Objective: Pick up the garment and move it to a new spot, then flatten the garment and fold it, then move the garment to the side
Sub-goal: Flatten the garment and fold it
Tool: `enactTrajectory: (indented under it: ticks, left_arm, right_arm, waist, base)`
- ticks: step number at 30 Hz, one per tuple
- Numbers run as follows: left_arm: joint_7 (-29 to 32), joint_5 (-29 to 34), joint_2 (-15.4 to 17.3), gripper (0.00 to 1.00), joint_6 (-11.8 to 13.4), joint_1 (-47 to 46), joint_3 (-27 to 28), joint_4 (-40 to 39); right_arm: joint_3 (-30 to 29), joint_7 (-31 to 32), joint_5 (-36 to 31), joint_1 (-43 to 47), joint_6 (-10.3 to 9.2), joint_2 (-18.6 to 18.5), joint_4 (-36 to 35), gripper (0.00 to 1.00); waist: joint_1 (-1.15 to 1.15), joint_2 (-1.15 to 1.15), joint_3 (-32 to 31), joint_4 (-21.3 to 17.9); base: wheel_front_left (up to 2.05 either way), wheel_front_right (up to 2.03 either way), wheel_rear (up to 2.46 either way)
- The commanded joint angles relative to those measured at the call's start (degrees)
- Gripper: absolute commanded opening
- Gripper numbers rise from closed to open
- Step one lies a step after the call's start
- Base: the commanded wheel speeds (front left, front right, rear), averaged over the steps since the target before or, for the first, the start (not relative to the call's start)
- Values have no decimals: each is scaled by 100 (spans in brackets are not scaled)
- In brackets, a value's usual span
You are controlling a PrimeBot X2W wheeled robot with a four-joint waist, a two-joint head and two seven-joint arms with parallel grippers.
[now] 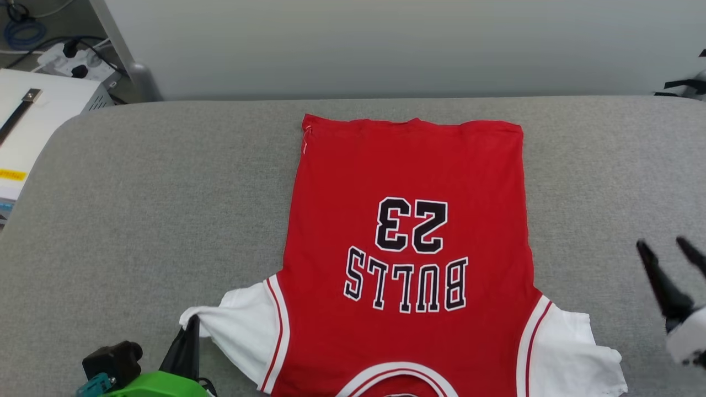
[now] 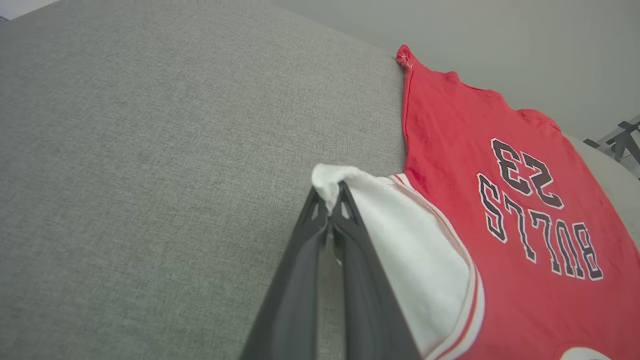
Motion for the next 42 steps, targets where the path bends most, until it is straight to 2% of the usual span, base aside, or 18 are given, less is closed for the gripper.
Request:
enactTrajectory:
  ticks: [1, 5, 9, 12, 18, 21, 25, 29, 34, 42]
  left_arm:
    - [-31, 141, -55, 0, 34, -130, 41, -57]
    - [-35, 446, -236, 0, 54, -365, 106, -265]
    - [-36, 803, -445, 0, 23, -649, 132, -426]
    - [-37, 1018, -622, 0, -39, -859, 121, -527]
    - [-37, 1410, -953, 0, -155, -1194, 146, -638]
    - [-37, 1584, -1135, 0, -233, -1327, 162, -683]
    - [-38, 1784, -1366, 0, -331, -1462, 213, -731]
    - [-38, 1932, -1590, 0, -469, -1561, 276, -754]
    - [-38, 2136, -1794, 0, -638, -1703, 345, -715]
    - [-38, 2405, -2033, 0, -846, -1858, 490, -579]
  right_arm:
    - [-160, 128, -116, -299, -3, -40, -171, 100]
    - [-479, 740, -259, -1180, -3, -178, -637, 100]
    - [-542, 1448, -86, -2267, -3, -399, -649, 100]
    - [-287, 2228, 23, -3106, -3, -666, -410, 100]
    - [394, 4197, 363, -4584, -3, -1083, 465, 100]
    - [716, 5065, 517, -5157, -3, -1223, 833, 100]
    - [1042, 5865, 668, -5707, -3, -1278, 1164, 100]
    - [1256, 6223, 596, -6075, -3, -1287, 1465, 100]
    - [1431, 6266, 455, -6350, -3, -1229, 1775, 100]
    - [1982, 6378, 573, -5926, -3, -1290, 1978, 100]
  waist:
    - [1, 0, 254, 142]
    - [1, 0, 673, 345]
    - [1, 0, 1105, 605]
    - [1, 0, 1447, 779]
    - [1, 0, 2060, 1087]
    - [1, 0, 2352, 1240]
    - [1, 0, 2714, 1398]
    - [1, 0, 3038, 1527]
    - [1, 0, 3376, 1637]
    - [1, 0, 3578, 1653]
  base:
    - [0, 0, 0]
    - [0, 0, 0]
    - [0, 0, 0]
    - [0, 0, 0]
    - [0, 0, 0]
    - [0, 0, 0]
    - [0, 0, 0]
    - [0, 0, 0]
    - [0, 0, 0]
    - [0, 0, 0]
